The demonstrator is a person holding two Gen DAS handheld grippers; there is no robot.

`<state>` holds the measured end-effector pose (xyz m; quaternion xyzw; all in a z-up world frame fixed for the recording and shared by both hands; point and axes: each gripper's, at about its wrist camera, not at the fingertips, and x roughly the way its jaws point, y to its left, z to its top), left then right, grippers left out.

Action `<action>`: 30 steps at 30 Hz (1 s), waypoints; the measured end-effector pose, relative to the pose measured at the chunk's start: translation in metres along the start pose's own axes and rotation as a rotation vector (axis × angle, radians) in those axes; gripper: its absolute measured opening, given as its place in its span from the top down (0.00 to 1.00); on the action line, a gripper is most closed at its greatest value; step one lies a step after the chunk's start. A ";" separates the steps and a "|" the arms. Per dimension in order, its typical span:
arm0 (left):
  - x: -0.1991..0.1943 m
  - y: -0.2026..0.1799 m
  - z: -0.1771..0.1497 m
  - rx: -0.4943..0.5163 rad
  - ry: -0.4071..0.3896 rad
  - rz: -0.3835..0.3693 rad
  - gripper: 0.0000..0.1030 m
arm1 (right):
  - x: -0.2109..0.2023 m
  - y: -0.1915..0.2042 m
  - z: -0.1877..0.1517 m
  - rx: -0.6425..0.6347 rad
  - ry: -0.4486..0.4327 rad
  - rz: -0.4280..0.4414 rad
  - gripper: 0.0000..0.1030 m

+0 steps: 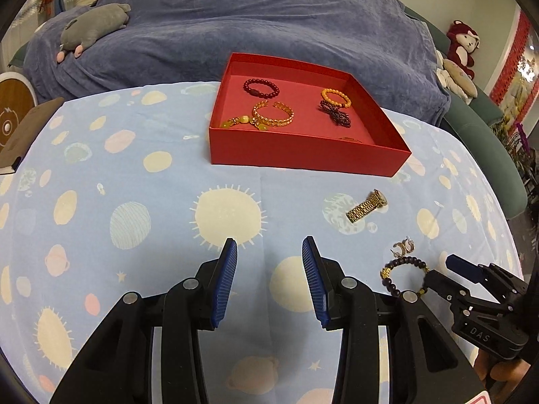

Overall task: Organize jewelry
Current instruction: 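Grasp the gold wristwatch with the left tool while the right tool grasps the black bead bracelet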

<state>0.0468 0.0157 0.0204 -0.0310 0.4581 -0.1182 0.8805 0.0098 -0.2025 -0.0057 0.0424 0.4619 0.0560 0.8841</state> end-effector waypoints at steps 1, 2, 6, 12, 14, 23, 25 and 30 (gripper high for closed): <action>0.001 -0.002 -0.001 0.005 0.003 0.003 0.63 | 0.002 0.001 -0.001 -0.004 0.001 -0.001 0.53; 0.003 -0.003 -0.001 0.011 0.005 0.001 0.63 | 0.003 0.003 -0.002 -0.010 0.003 -0.004 0.53; 0.007 -0.005 -0.004 0.020 0.015 0.002 0.63 | 0.013 0.006 -0.004 -0.029 0.020 -0.008 0.60; 0.009 -0.005 -0.005 0.024 0.019 0.001 0.63 | 0.016 0.009 -0.005 -0.062 0.000 -0.038 0.73; 0.010 -0.005 -0.005 0.025 0.020 0.003 0.63 | 0.015 0.007 -0.004 -0.059 0.003 -0.038 0.84; 0.018 -0.016 -0.002 0.026 0.037 -0.069 0.63 | 0.009 -0.010 -0.004 0.005 0.030 -0.042 0.94; 0.023 -0.028 0.001 0.043 0.047 -0.095 0.63 | 0.007 -0.017 -0.004 0.026 0.033 -0.043 0.94; 0.038 -0.062 0.011 0.109 0.045 -0.143 0.40 | 0.002 -0.027 -0.007 0.047 0.033 -0.040 0.94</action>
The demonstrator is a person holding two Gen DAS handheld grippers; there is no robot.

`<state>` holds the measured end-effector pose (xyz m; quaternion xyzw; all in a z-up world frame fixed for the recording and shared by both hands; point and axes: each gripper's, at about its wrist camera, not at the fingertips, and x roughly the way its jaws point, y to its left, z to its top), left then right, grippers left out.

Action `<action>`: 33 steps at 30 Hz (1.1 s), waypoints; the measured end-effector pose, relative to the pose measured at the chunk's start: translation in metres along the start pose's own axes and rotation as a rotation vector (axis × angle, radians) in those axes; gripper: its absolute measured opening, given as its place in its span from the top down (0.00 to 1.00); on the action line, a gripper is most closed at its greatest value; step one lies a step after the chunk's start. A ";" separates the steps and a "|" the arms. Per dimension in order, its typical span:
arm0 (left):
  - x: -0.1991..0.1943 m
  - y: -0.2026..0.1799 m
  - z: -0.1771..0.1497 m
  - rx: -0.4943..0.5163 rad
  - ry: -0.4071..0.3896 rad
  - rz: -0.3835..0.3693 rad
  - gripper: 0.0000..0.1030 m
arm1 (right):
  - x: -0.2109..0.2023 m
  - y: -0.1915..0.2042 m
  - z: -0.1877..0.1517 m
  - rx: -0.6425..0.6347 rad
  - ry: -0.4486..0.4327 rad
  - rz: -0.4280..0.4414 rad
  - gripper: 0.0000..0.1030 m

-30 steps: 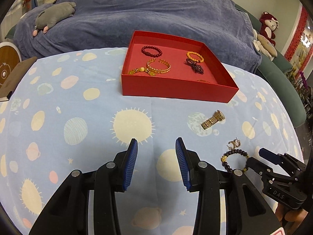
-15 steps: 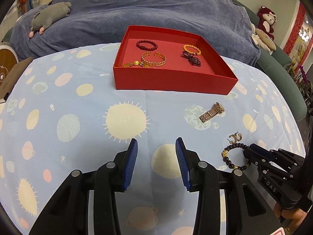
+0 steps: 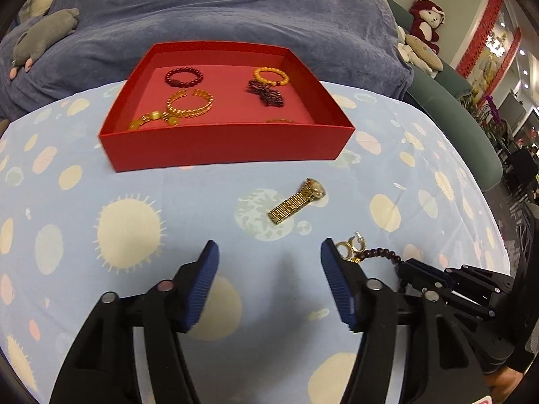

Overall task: Organize jewelry
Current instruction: 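Grasp the gold wristwatch with the left tool while the right tool grasps the black bead bracelet, then lift the watch with the left tool while the right tool regrasps the black bracelet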

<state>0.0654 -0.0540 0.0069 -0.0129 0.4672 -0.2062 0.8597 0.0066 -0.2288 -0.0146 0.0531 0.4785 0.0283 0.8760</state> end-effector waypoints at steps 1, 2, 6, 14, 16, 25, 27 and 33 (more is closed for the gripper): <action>0.004 -0.004 0.003 0.009 -0.006 0.000 0.40 | -0.001 -0.001 -0.001 0.002 0.001 0.001 0.94; 0.011 -0.008 0.007 0.020 -0.005 0.002 0.40 | -0.001 -0.003 -0.002 0.004 0.002 0.001 0.94; 0.036 -0.020 0.022 0.043 -0.008 0.018 0.40 | -0.001 -0.007 -0.004 0.013 0.005 0.010 0.94; 0.068 -0.037 0.029 0.124 0.002 0.054 0.57 | 0.000 -0.012 -0.003 0.027 0.009 0.020 0.94; 0.069 -0.038 0.029 0.138 -0.011 0.061 0.65 | 0.000 -0.012 -0.003 0.030 0.009 0.022 0.94; 0.050 -0.029 0.021 0.128 -0.002 0.054 0.81 | -0.007 -0.009 0.001 0.034 -0.003 0.042 0.95; 0.039 -0.023 0.018 0.117 -0.003 0.055 0.81 | -0.013 -0.006 0.005 0.029 -0.018 0.050 0.95; -0.003 -0.003 0.004 0.089 -0.015 0.076 0.81 | -0.020 0.006 0.015 0.024 -0.044 0.062 0.95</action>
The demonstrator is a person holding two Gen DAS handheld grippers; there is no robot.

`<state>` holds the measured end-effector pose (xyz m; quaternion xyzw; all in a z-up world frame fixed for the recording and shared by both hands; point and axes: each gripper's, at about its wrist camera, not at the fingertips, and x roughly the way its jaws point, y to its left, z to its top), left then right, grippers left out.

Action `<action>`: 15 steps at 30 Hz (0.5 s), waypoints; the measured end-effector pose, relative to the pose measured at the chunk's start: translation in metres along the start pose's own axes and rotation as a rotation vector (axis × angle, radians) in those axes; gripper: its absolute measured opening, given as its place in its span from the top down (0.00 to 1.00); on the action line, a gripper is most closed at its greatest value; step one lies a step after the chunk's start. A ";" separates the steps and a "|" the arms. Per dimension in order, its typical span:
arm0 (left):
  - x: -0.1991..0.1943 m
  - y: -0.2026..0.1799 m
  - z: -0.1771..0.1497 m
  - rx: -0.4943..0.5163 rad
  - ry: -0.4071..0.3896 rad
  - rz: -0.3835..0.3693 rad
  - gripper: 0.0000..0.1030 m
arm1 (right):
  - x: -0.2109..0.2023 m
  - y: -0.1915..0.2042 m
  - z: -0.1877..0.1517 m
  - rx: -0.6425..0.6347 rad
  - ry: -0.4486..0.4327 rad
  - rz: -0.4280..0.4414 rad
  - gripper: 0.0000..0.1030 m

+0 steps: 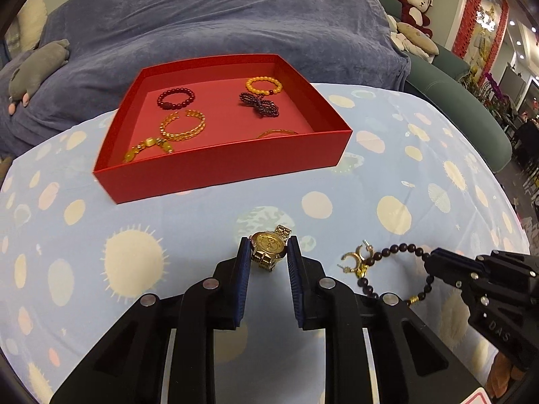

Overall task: Organize jewelry
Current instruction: 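Lift the watch with the left tool while the right tool regrasps the black bracelet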

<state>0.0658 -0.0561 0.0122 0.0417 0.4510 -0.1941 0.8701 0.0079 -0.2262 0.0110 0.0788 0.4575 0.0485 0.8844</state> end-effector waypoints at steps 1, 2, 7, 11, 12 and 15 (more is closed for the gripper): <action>-0.006 0.005 -0.003 -0.012 0.000 0.000 0.81 | 0.000 0.002 0.002 -0.003 -0.004 0.001 0.95; -0.010 0.010 -0.006 -0.025 0.002 0.000 0.81 | -0.001 0.005 0.003 -0.006 -0.008 0.001 0.95; -0.022 0.030 -0.018 -0.086 0.007 0.012 0.81 | 0.006 0.016 0.009 -0.021 -0.005 0.004 0.95; -0.026 0.036 -0.016 -0.106 -0.002 -0.007 0.81 | 0.021 0.026 0.007 -0.037 0.028 0.001 0.95; -0.027 0.036 -0.016 -0.106 -0.006 -0.008 0.81 | 0.023 0.029 0.006 -0.044 0.032 0.003 0.95; -0.027 0.039 -0.016 -0.109 -0.007 -0.011 0.81 | 0.027 0.035 0.005 -0.059 0.041 0.011 0.95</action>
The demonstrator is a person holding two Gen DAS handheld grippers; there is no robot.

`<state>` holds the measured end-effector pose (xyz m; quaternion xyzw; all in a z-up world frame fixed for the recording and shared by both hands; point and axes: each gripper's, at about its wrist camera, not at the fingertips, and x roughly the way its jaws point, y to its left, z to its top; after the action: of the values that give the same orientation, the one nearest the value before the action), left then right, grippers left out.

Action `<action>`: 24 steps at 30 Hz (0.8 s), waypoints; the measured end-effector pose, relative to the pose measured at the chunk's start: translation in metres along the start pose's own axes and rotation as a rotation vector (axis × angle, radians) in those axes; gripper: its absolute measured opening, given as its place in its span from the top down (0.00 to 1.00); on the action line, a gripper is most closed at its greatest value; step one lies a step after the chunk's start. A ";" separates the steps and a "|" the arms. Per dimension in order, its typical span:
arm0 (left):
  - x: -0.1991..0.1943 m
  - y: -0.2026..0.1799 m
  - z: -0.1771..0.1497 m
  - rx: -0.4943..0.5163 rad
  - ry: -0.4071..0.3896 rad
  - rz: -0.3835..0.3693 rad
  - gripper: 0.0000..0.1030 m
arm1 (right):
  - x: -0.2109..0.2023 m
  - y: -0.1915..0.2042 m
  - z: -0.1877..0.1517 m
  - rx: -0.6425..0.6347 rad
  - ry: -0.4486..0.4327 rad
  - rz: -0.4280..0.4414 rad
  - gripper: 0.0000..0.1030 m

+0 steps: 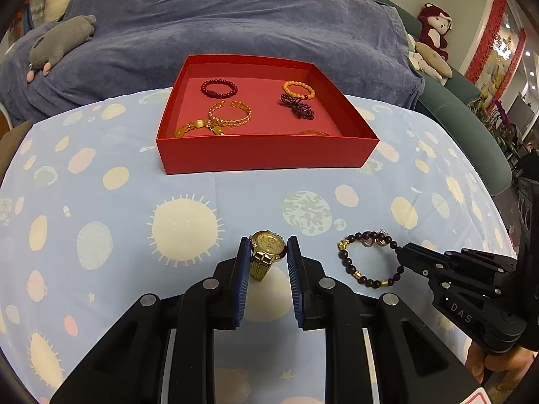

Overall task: Organize jewelry
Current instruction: 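Lift the watch with the left tool while the right tool regrasps the black bracelet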

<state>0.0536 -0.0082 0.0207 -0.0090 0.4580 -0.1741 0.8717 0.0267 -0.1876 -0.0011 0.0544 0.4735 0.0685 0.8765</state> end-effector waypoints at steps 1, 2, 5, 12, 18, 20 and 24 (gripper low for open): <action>0.001 0.002 0.000 -0.008 0.005 -0.005 0.81 | 0.001 0.001 0.000 -0.002 0.004 0.002 0.95; 0.001 0.003 0.000 -0.015 0.009 -0.013 0.81 | 0.004 0.002 0.001 -0.003 0.012 0.008 0.95; 0.001 0.004 0.000 -0.020 0.013 -0.016 0.81 | 0.014 0.002 0.001 0.014 0.048 0.027 0.94; 0.000 0.006 0.000 -0.031 0.019 -0.022 0.81 | 0.021 0.008 0.001 0.005 0.063 0.032 0.85; 0.000 0.007 -0.001 -0.033 0.021 -0.023 0.81 | 0.023 0.017 0.001 -0.050 0.036 -0.022 0.90; 0.000 0.007 -0.001 -0.034 0.022 -0.024 0.81 | 0.023 0.016 0.002 -0.048 0.032 -0.026 0.91; -0.002 0.008 0.000 -0.041 0.017 -0.026 0.81 | 0.017 0.015 0.005 -0.033 0.018 -0.011 0.92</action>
<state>0.0551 -0.0005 0.0207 -0.0313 0.4688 -0.1762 0.8650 0.0395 -0.1700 -0.0101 0.0366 0.4806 0.0719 0.8732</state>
